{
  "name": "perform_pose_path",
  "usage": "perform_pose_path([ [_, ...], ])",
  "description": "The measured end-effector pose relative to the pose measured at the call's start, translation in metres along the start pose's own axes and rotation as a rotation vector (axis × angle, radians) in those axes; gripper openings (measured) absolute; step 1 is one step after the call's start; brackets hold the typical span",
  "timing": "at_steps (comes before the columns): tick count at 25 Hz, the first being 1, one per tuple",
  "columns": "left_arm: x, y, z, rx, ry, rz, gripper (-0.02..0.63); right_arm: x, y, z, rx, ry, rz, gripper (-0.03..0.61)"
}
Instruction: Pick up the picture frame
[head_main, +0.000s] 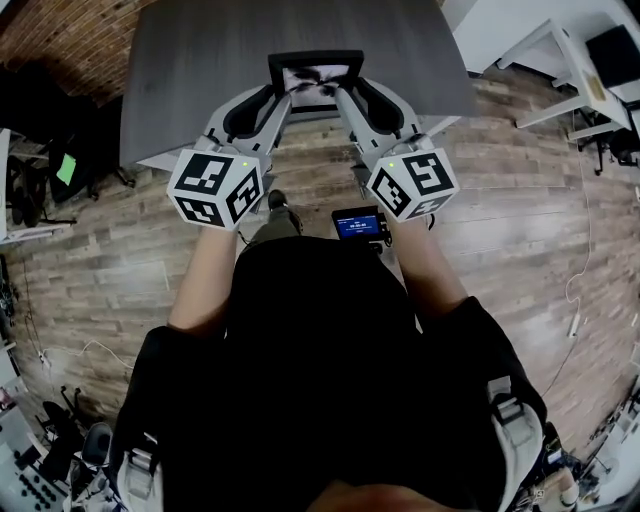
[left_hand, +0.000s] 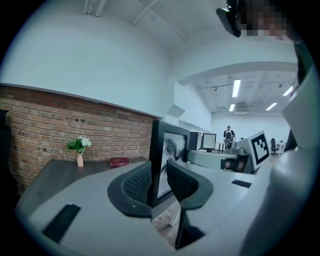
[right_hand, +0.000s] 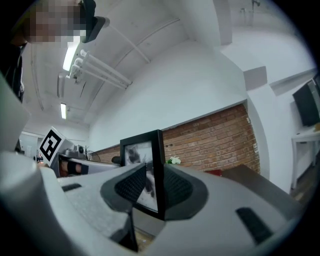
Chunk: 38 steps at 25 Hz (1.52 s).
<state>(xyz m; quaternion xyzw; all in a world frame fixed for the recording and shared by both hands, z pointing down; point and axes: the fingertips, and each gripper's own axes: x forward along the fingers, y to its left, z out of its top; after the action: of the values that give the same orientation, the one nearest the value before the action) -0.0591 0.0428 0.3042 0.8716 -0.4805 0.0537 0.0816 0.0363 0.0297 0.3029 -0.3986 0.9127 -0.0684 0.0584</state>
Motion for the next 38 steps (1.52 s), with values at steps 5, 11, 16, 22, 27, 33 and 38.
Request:
perform_pose_path([
  [5, -0.033, -0.041, -0.028, -0.024, 0.023, 0.036, 0.091, -0.048, 0.019, -0.021, 0.026, 0.029, 0.026, 0.114],
  [11, -0.073, -0.065, -0.055, -0.054, 0.053, 0.046, 0.086, -0.085, 0.05, -0.038, 0.049, 0.056, 0.033, 0.114],
  [16, -0.093, -0.076, -0.065, -0.058, 0.059, 0.033, 0.086, -0.105, 0.068, -0.046, 0.052, 0.072, 0.015, 0.112],
  [22, -0.102, -0.068, -0.072, -0.054, 0.048, 0.028, 0.086, -0.106, 0.083, -0.051, 0.026, 0.101, -0.005, 0.112],
  [27, -0.121, -0.06, -0.075, -0.072, 0.034, -0.001, 0.086, -0.099, 0.102, -0.052, 0.008, 0.108, -0.024, 0.112],
  [33, -0.141, -0.047, -0.079, -0.076, 0.036, -0.027, 0.086, -0.09, 0.123, -0.058, 0.011, 0.111, -0.036, 0.112],
  [38, -0.154, -0.037, -0.076, -0.074, 0.027, -0.022, 0.086, -0.084, 0.138, -0.061, 0.01, 0.114, -0.029, 0.112],
])
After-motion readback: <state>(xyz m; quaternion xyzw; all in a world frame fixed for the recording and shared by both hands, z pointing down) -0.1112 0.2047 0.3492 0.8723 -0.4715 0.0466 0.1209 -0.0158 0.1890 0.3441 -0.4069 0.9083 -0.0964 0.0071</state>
